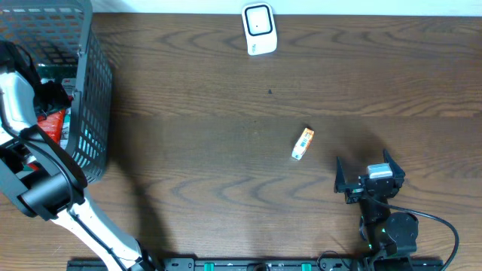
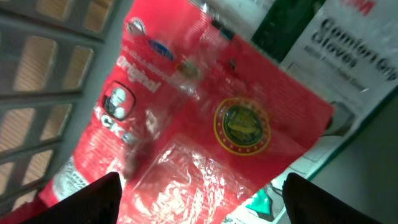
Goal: Scan the item barcode
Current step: 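Grasp the red candy bag in the basket with the left gripper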
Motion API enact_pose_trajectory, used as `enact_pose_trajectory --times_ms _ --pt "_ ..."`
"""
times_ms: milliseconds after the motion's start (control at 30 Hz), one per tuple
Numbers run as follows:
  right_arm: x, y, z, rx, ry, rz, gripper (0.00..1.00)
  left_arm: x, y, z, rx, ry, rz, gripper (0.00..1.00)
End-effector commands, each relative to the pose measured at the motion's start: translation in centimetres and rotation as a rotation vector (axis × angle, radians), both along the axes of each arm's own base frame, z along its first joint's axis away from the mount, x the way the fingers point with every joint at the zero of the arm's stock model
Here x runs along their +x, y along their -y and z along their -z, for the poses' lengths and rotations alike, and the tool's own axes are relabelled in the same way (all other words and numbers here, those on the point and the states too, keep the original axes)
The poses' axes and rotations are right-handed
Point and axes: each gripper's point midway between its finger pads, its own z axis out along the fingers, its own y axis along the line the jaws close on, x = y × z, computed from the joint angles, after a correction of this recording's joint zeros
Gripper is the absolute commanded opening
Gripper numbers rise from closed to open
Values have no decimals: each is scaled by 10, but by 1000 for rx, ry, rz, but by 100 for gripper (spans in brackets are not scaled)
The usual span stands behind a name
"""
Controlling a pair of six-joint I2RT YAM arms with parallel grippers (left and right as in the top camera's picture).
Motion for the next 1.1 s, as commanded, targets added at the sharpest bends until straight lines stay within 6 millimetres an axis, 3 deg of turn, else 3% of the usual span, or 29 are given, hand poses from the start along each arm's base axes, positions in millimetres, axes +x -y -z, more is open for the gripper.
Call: enact_pose_trajectory --times_ms 0,233,467,500,567,700,867,1000,1033,1067 --pt "0 -2 0 -11 1 -9 99 -12 -1 20 -3 -43 -16 83" --pt "0 -2 0 -11 1 -9 99 -25 -5 38 36 -93 -31 82" --pt "0 -2 0 -11 1 -9 99 -25 -5 36 39 -88 -30 27" --pt "0 -2 0 -11 1 -9 99 -22 -7 30 47 -75 -31 14" --pt "0 -2 0 -11 1 -9 99 -16 -9 8 72 -33 -32 12" --pt "0 -2 0 -11 1 -9 99 -7 -11 -61 153 118 -58 12" --pt "0 -2 0 -11 1 -9 99 -11 -3 -172 261 388 -132 12" --pt "0 -2 0 -11 1 -9 99 -33 22 -270 320 647 -201 13" --pt "0 -2 0 -11 1 -9 99 -46 41 -303 318 741 -212 13" --pt "0 -2 0 -11 1 -9 99 -53 52 -317 311 785 -213 13"
